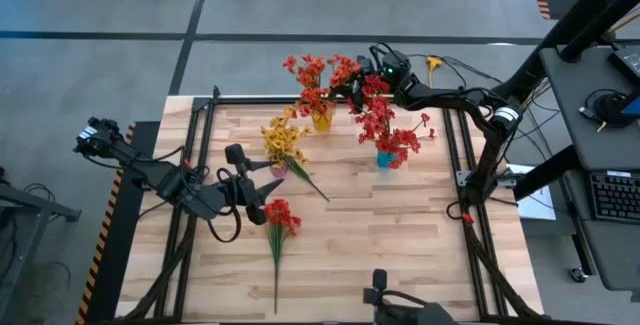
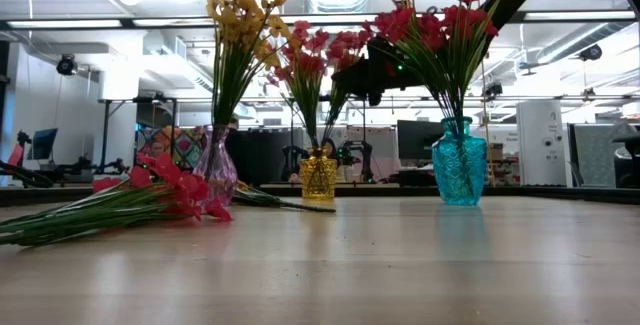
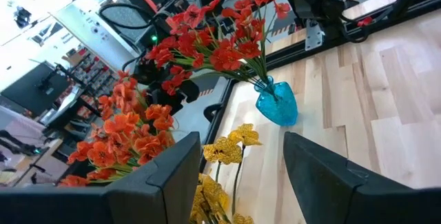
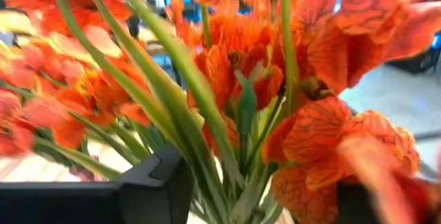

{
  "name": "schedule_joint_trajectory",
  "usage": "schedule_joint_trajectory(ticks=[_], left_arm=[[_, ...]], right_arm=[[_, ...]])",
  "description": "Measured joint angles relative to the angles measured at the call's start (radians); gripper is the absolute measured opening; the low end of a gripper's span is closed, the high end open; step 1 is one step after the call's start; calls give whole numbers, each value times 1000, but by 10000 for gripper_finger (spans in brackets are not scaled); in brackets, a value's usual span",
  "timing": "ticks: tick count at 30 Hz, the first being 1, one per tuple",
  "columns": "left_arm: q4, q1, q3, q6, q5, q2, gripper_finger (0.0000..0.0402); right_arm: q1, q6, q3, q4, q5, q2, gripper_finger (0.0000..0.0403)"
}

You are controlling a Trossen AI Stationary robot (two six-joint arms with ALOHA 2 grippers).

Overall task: Sort flowers into vase by color
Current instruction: Put the orange flower into the yellow vase

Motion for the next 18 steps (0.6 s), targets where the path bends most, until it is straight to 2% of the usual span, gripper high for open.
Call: schedule_joint_trajectory(ticks=[5,10,18], left_arm=[[4,0,17,-66,0,0,191],[2,0,20,-94,0,0,191],[-4,0,20,-129,0,0,191]], right_arm=[[0,-75,64,-210,2,0,207],[-2,-104,122,-348,3,-2,236],[-3,-134,237,-625,61,-14,247]])
